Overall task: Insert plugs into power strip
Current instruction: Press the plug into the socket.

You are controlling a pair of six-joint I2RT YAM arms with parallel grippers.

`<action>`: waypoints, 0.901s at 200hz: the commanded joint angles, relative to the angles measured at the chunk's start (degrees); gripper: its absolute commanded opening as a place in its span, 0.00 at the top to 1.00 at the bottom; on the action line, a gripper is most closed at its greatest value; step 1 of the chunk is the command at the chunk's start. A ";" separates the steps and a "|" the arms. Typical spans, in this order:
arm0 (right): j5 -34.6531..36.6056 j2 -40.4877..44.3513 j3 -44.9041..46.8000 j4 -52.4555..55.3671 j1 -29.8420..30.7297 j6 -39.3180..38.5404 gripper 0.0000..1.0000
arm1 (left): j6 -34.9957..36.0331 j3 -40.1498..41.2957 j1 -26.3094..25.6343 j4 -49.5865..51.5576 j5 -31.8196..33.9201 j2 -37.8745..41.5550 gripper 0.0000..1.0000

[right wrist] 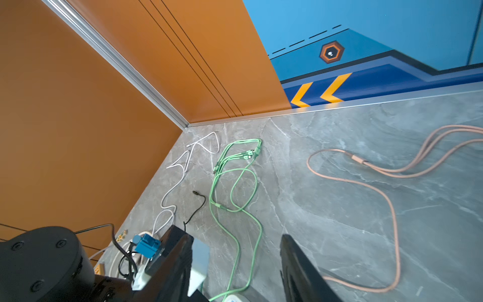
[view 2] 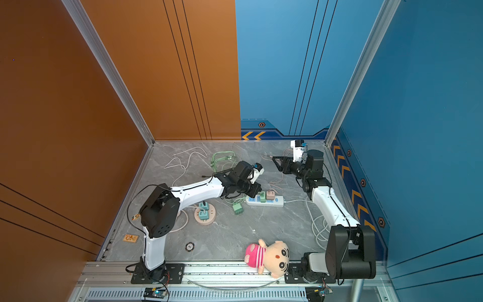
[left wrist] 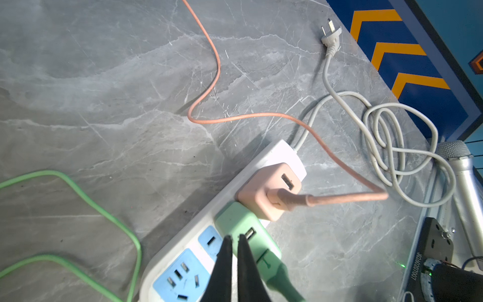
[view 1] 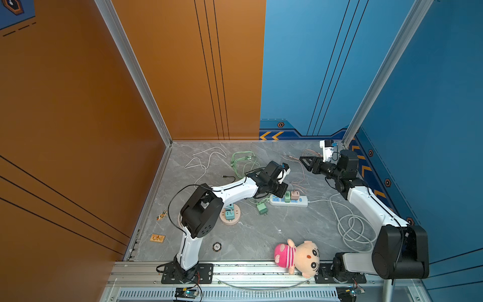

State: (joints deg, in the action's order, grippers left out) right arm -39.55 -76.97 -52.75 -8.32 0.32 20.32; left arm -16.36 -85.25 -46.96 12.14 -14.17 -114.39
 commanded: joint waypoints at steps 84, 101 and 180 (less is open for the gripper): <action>12.60 1.68 -4.85 15.84 2.10 -8.64 0.51 | -1.06 -4.37 -0.80 5.45 -6.77 -4.81 0.91; 13.40 1.63 -5.17 17.05 2.53 -9.20 0.52 | -1.15 -4.96 -1.09 6.74 -6.96 -5.70 0.92; 18.19 1.84 -5.46 20.27 4.77 -11.43 0.52 | -2.27 -8.13 -2.33 14.53 -4.20 -11.01 0.94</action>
State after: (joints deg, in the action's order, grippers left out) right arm -23.66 -75.64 -56.21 9.65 4.43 10.59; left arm -17.91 -94.00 -47.57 18.33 -19.18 -120.88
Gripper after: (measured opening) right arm 0.476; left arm 0.068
